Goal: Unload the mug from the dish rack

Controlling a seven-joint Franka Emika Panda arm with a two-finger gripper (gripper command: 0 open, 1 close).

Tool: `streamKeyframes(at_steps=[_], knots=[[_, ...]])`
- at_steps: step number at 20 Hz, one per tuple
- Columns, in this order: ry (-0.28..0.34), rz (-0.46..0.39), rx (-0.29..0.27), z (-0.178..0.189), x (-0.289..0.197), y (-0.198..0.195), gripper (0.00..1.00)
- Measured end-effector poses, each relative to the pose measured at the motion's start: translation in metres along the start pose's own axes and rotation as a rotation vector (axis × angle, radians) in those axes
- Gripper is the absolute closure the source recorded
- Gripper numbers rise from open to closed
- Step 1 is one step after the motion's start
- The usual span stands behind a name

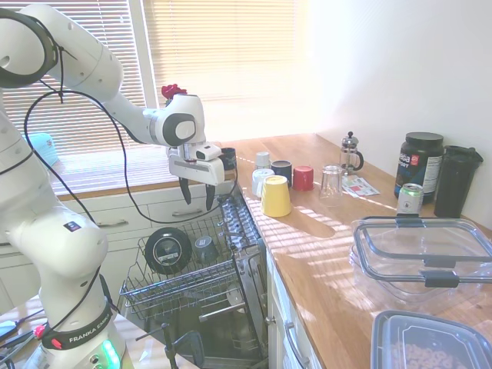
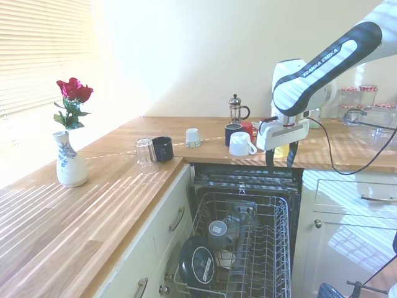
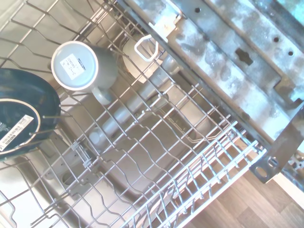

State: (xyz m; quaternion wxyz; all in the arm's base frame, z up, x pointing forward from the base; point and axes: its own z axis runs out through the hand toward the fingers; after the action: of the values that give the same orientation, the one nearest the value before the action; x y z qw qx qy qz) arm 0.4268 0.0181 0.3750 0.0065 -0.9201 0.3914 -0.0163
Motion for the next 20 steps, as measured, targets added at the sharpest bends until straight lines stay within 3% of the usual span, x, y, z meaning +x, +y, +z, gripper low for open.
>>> streamKeyframes(at_steps=[9,20], knots=[[0.019,-0.033,-0.005,0.008,-0.009,-0.010,0.00],[0.066,-0.101,-0.010,0.078,-0.050,-0.047,0.00]])
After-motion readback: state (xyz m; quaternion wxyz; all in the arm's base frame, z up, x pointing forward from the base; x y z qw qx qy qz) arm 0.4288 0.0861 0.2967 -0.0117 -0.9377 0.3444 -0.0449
